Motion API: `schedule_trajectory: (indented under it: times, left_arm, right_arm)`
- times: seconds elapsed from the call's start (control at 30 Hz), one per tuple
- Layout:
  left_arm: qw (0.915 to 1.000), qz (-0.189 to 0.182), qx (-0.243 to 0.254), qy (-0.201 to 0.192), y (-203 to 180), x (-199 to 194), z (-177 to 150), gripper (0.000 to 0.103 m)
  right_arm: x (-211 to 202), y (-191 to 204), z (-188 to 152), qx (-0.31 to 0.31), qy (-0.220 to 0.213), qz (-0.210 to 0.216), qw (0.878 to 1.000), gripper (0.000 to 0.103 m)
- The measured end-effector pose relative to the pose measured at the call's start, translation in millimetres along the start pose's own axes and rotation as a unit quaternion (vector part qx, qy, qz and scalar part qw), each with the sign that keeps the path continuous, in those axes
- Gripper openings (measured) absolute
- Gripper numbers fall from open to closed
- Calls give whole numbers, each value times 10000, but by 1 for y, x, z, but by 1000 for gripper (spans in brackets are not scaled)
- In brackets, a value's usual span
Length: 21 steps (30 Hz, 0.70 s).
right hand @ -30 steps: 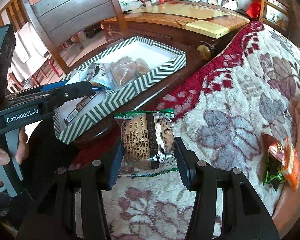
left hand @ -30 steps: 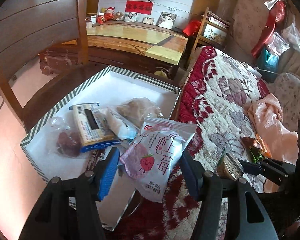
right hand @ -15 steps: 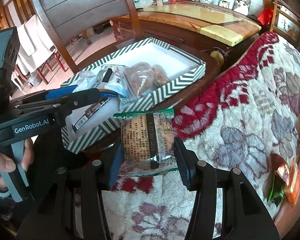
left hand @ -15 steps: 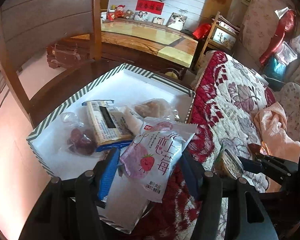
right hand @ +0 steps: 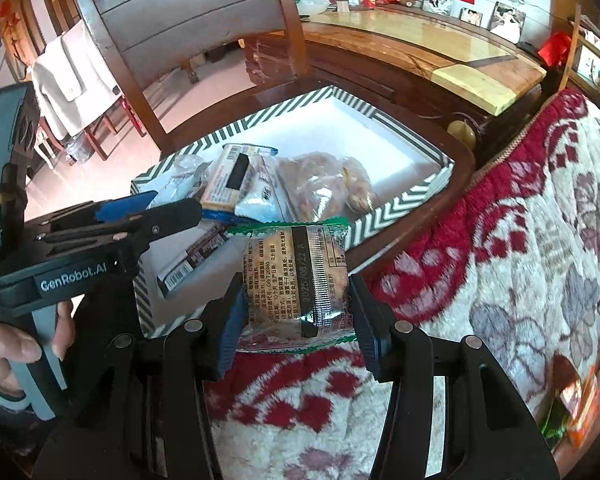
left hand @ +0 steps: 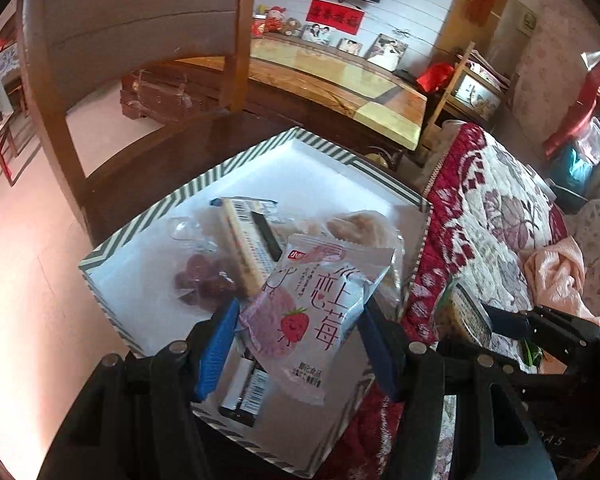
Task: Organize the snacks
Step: 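Carry the strawberry packet and green-edged biscuit packet over the tray, then open both tools to drop the packets into the tray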
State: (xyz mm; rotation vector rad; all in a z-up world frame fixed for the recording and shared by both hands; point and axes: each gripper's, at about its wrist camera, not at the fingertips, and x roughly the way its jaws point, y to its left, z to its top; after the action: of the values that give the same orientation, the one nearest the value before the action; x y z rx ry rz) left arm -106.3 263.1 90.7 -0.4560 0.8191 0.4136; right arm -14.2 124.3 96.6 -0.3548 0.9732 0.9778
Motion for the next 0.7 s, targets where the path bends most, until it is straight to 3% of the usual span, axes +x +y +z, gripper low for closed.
schedule_trajectory:
  times: [0.7]
  left_arm:
    - [9984,258,-412,272,24,24,5,65]
  right_arm:
    - [77,3,63,-110,454,101,9989,49]
